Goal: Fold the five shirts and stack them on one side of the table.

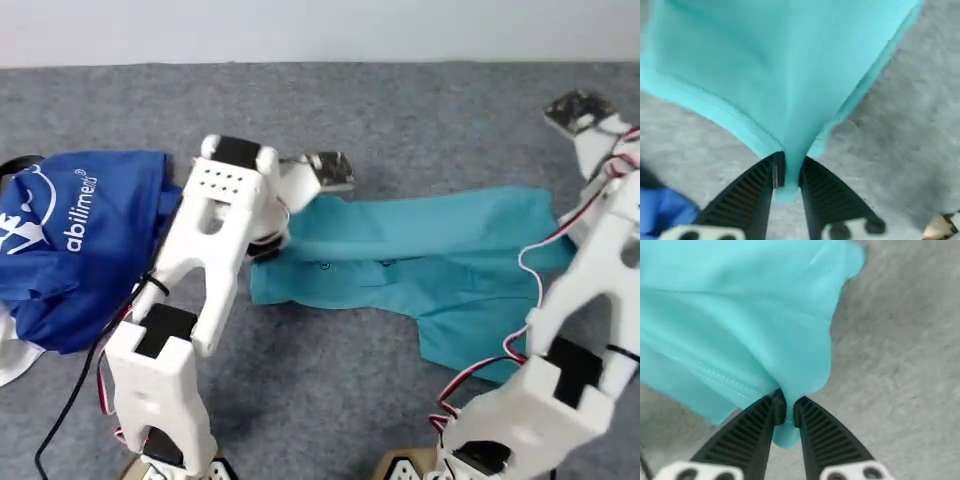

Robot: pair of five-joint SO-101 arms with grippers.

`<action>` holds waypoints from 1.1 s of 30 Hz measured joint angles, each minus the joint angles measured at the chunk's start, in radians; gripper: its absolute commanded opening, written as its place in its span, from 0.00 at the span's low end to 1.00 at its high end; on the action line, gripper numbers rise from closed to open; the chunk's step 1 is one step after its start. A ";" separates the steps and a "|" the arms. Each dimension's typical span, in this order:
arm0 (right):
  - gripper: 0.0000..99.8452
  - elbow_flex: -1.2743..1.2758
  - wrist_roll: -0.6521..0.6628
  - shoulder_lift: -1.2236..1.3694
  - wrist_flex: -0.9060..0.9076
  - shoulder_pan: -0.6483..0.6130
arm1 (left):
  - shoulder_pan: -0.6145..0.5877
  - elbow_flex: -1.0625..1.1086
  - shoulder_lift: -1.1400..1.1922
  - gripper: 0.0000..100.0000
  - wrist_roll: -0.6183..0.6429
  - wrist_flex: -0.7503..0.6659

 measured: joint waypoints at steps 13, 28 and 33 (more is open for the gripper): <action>0.02 0.411 0.089 -0.166 0.000 0.044 | 0.008 0.015 0.025 0.08 0.066 -0.002; 0.20 0.396 0.089 -0.210 0.000 0.074 | 0.020 0.015 -0.153 0.20 0.232 -0.002; 0.00 0.370 0.000 -0.181 -0.110 -0.006 | 0.006 0.015 -0.173 0.09 0.344 -0.106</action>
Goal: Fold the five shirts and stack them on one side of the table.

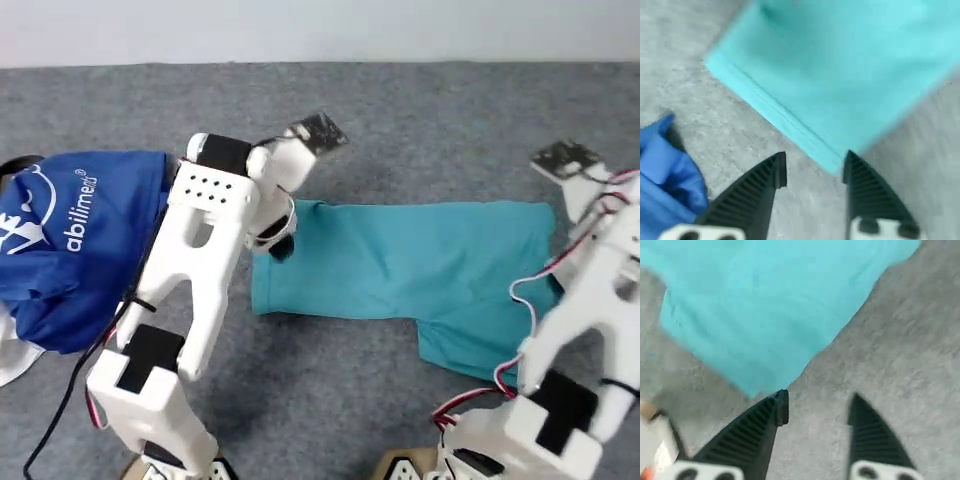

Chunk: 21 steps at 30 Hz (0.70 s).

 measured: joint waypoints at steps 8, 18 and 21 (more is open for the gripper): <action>0.01 0.000 -0.207 0.212 -0.359 -0.157 | -0.018 0.000 0.098 0.02 0.097 -0.281; 0.01 0.000 -0.261 0.417 -0.601 -0.206 | -0.029 -0.193 0.417 0.02 0.103 -0.298; 0.01 0.000 -0.261 0.457 -0.641 -0.198 | -0.049 -0.296 0.545 0.02 0.101 -0.293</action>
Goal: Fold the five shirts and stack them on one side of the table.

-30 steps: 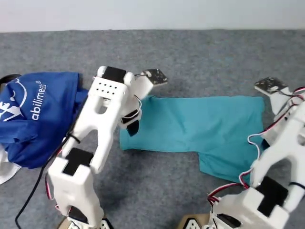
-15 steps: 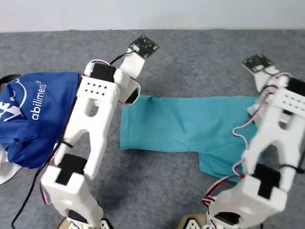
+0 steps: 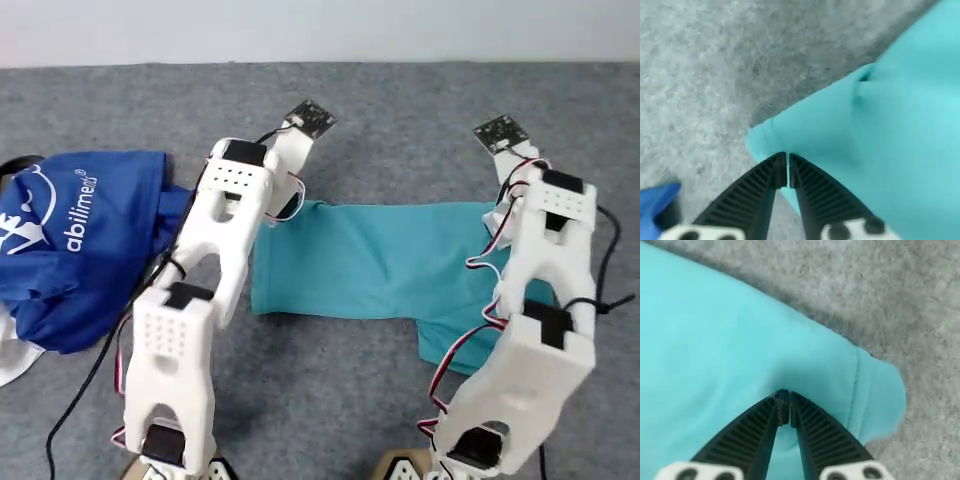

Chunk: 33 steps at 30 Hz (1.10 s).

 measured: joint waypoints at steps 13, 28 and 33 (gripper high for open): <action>0.01 0.000 0.000 0.031 0.020 0.095 | -0.095 -0.658 0.321 0.02 0.000 0.391; 0.01 0.000 -0.017 -0.385 0.242 0.077 | 0.109 -0.726 0.173 0.02 0.000 0.400; 0.01 0.000 -0.120 -0.571 0.305 0.077 | 0.226 -0.726 0.166 0.02 0.000 0.404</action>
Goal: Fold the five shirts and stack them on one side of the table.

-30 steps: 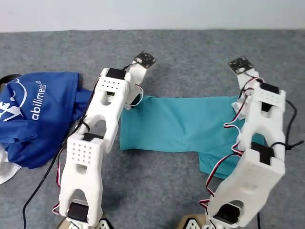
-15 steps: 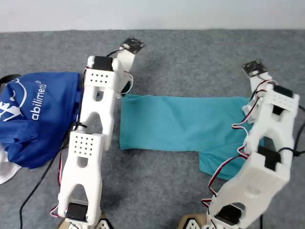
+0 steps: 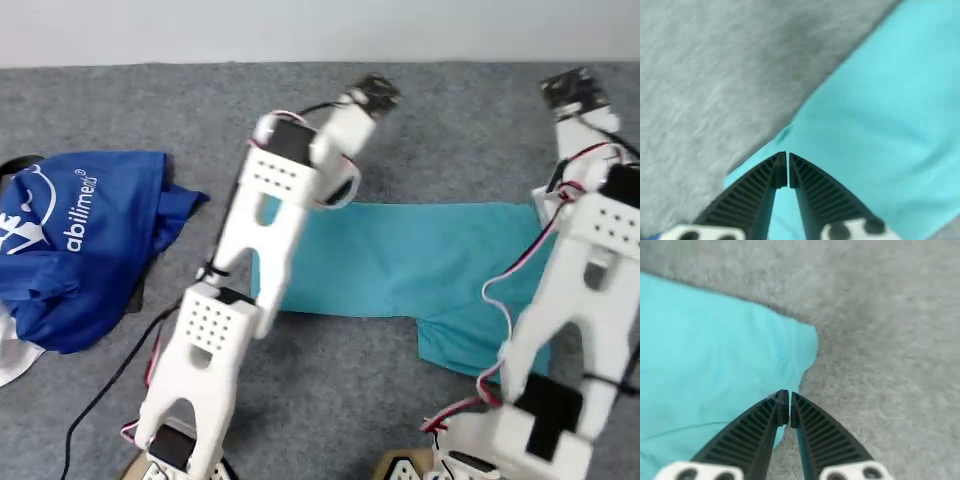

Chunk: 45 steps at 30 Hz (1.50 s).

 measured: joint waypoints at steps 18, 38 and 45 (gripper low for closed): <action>0.01 -0.009 -0.146 -0.520 0.097 -0.207 | 0.531 0.153 -0.003 0.20 0.000 0.000; 0.01 -0.043 -0.146 -0.546 0.160 -0.285 | 0.671 0.152 0.091 0.22 -0.025 0.000; 0.01 -0.043 -0.146 -0.546 0.183 -0.284 | 0.646 0.069 0.215 0.20 -0.026 0.000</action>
